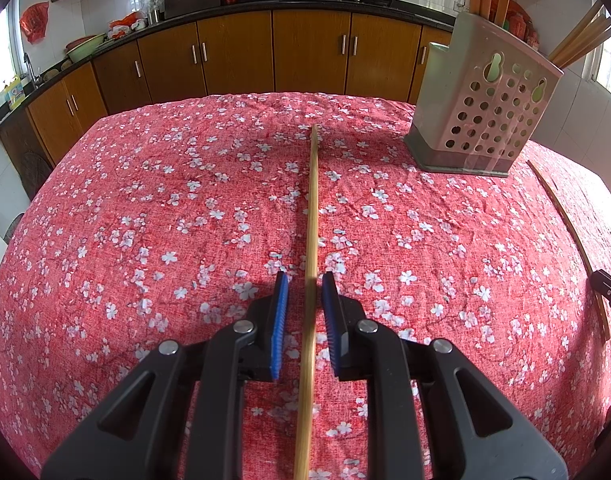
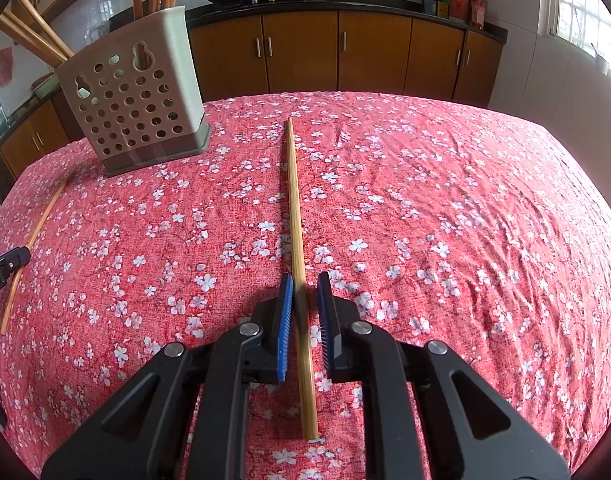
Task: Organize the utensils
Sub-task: 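Grasp the last chopstick with the right gripper while the left gripper grasps another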
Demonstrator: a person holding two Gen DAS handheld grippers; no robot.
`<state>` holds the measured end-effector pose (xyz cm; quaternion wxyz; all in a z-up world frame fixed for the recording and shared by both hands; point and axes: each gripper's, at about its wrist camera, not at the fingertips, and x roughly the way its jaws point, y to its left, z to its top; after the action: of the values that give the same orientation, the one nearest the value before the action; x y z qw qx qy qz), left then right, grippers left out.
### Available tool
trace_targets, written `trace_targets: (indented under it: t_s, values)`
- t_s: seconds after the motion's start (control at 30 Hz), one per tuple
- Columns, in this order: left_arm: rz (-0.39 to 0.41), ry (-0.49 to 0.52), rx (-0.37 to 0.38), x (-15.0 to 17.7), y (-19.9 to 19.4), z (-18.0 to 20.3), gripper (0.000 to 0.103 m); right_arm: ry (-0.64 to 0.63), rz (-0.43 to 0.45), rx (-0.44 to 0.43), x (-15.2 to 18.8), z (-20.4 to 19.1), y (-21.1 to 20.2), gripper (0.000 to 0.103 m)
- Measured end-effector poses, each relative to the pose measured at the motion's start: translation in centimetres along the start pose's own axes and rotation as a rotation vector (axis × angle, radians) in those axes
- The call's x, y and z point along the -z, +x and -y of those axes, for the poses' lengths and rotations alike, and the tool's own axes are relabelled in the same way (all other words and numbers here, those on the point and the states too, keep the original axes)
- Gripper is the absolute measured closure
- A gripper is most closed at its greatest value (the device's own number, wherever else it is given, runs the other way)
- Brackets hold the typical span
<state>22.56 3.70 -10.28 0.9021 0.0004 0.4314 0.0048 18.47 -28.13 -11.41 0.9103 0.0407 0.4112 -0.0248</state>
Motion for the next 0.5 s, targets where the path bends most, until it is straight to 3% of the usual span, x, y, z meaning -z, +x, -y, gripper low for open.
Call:
trace_targets:
  t_s: [0.17, 0.5]
  values:
    - [-0.001, 0.048, -0.024, 0.8, -0.5, 0.4, 0.083, 0.008, 0.000, -0.007, 0.1, 0.1, 0.0, 0.089]
    - [-0.002, 0.050, -0.029, 2.0, -1.5, 0.0, 0.083, 0.004, -0.002, -0.021, 0.4, 0.0, -0.4, 0.089]
